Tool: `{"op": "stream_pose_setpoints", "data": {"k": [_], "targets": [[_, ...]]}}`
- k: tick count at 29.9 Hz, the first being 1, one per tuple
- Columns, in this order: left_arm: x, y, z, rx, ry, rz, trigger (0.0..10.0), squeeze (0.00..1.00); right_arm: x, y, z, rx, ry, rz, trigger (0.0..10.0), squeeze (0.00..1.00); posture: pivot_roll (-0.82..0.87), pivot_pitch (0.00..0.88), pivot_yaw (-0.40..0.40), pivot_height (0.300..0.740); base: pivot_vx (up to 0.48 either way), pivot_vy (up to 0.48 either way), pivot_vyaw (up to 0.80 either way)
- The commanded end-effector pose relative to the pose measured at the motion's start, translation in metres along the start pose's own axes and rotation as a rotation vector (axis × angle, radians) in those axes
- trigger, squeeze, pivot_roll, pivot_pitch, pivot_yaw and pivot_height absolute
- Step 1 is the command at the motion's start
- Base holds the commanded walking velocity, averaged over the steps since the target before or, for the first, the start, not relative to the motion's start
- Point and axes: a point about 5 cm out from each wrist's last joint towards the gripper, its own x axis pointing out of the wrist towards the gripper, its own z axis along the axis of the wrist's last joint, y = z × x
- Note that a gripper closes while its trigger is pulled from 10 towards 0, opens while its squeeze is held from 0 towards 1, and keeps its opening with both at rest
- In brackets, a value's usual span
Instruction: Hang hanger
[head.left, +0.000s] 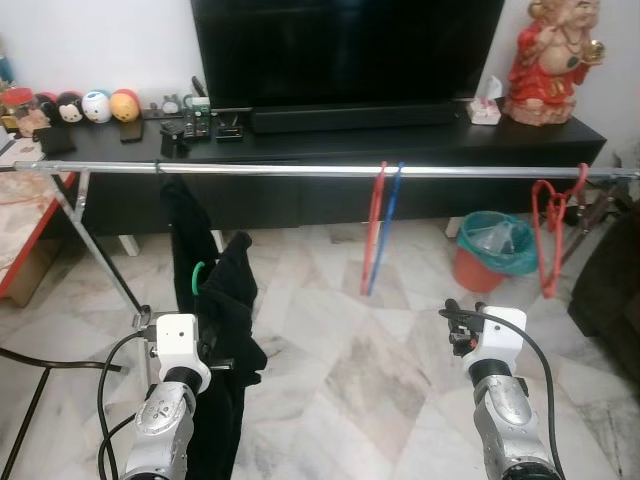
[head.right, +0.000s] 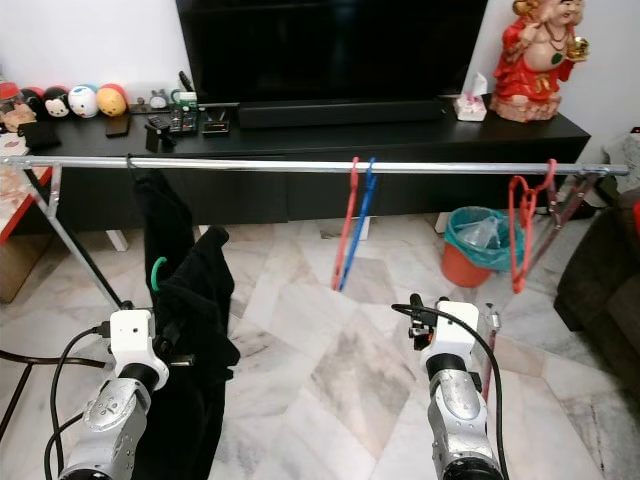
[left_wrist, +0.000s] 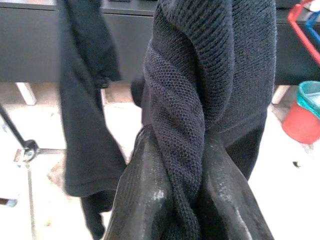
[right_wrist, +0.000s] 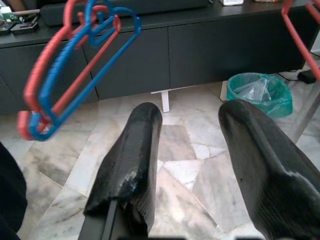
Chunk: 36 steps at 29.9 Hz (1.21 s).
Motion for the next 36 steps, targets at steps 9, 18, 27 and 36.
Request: {"op": "stream_pose_setpoints", "data": {"k": [9, 18, 27, 36], "targets": [[0.003, -0.003, 0.005, 0.032, -0.023, -0.017, 10.0, 0.0, 0.001, 0.001, 0.0, 0.003, 0.01, 0.004, 10.0, 0.0, -0.07, 0.0, 0.0, 0.74, 0.109, -0.376, 0.0], [0.003, -0.003, 0.004, 0.035, -0.02, -0.011, 10.0, 0.0, 0.001, 0.0, -0.002, 0.001, 0.019, 0.005, 10.0, 0.0, -0.07, 0.0, -0.002, 0.74, 0.247, -0.394, 0.0], [0.002, 0.005, 0.001, 0.058, 0.0, 0.058, 10.0, 0.0, 0.001, 0.0, -0.003, 0.0, 0.031, 0.022, 10.0, 0.0, -0.07, 0.0, -0.007, 0.74, 0.166, -0.254, 0.0], [0.001, 0.016, 0.003, 0.069, -0.005, 0.137, 10.0, 0.0, 0.001, 0.004, -0.004, -0.013, 0.036, 0.048, 10.0, 0.0, -0.07, 0.0, -0.008, 0.74, 0.0, 0.0, 0.0]]}}
